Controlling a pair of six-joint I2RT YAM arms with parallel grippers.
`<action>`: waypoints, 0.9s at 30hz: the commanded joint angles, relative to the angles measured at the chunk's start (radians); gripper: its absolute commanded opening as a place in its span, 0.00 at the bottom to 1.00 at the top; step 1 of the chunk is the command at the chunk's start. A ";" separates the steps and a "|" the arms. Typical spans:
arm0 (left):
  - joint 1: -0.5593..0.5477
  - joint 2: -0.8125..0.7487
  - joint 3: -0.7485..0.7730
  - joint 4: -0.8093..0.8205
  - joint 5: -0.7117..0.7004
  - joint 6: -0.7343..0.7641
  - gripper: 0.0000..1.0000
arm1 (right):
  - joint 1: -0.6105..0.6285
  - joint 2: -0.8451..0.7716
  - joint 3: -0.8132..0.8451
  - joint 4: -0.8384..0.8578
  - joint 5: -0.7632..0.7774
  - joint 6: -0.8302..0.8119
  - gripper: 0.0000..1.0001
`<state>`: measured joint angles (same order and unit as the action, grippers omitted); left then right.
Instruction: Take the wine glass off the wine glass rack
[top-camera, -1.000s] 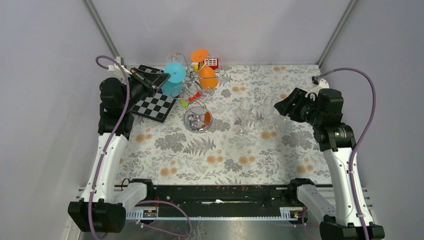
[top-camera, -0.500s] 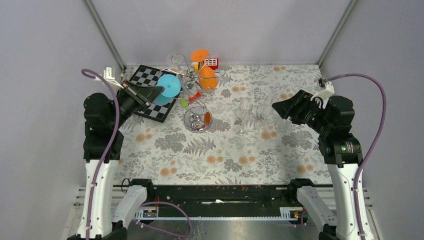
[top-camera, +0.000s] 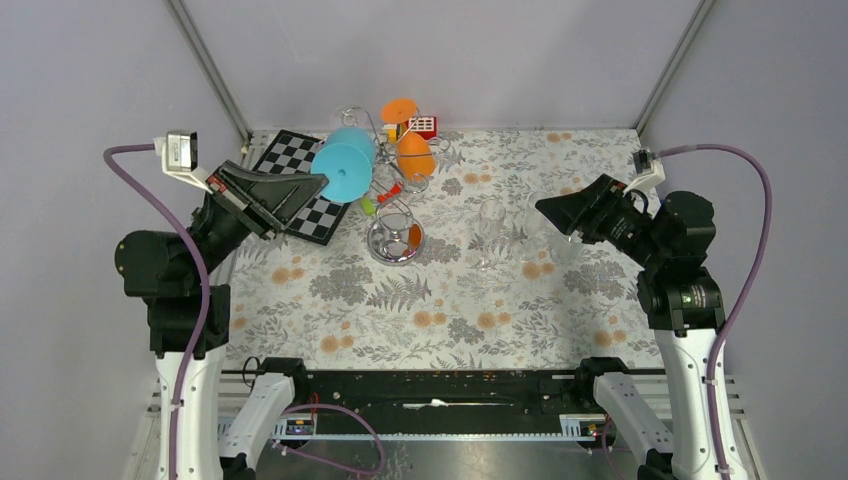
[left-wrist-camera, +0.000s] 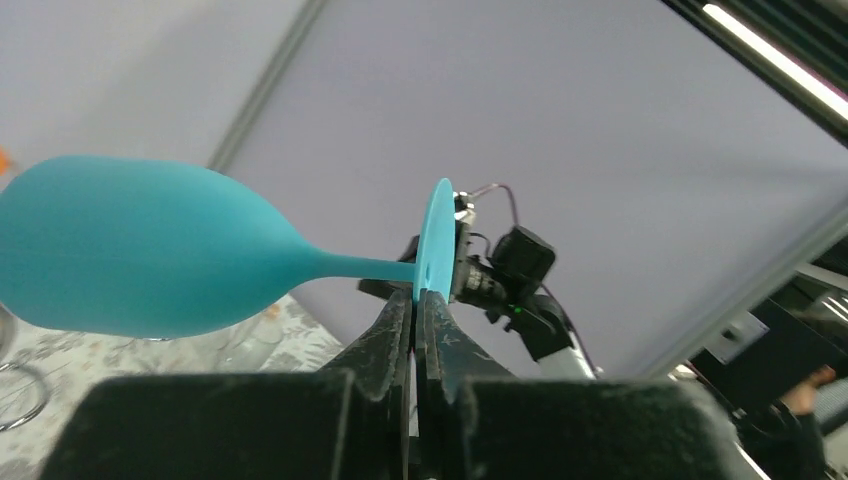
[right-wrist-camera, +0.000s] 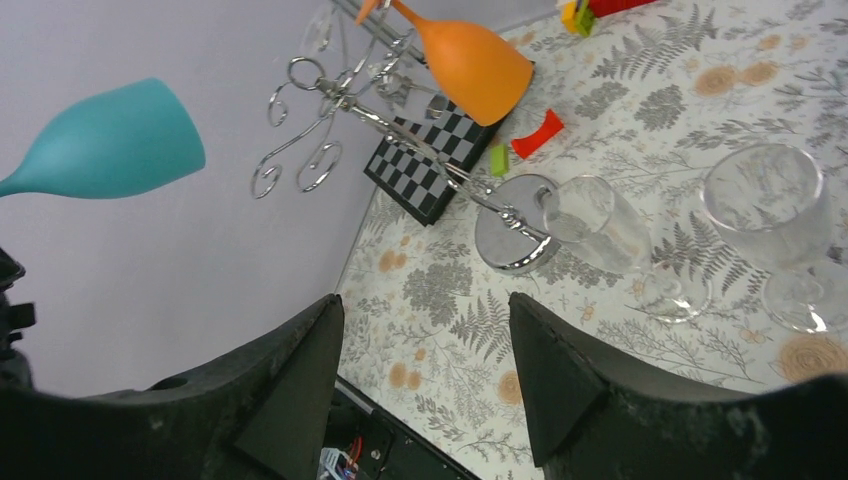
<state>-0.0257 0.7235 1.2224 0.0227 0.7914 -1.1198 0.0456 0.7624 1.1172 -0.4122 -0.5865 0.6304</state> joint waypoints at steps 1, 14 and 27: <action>-0.014 0.014 -0.059 0.376 0.098 -0.229 0.00 | -0.003 -0.030 -0.025 0.171 -0.093 0.073 0.74; -0.484 0.134 -0.083 0.497 -0.082 -0.161 0.00 | -0.001 0.016 -0.266 1.222 -0.210 0.768 0.91; -0.631 0.304 -0.076 0.810 -0.084 -0.312 0.00 | 0.172 0.076 -0.283 1.441 -0.147 0.951 0.88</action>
<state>-0.6411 1.0374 1.1168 0.6727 0.7315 -1.3983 0.1596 0.8238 0.8089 0.8913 -0.7418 1.5177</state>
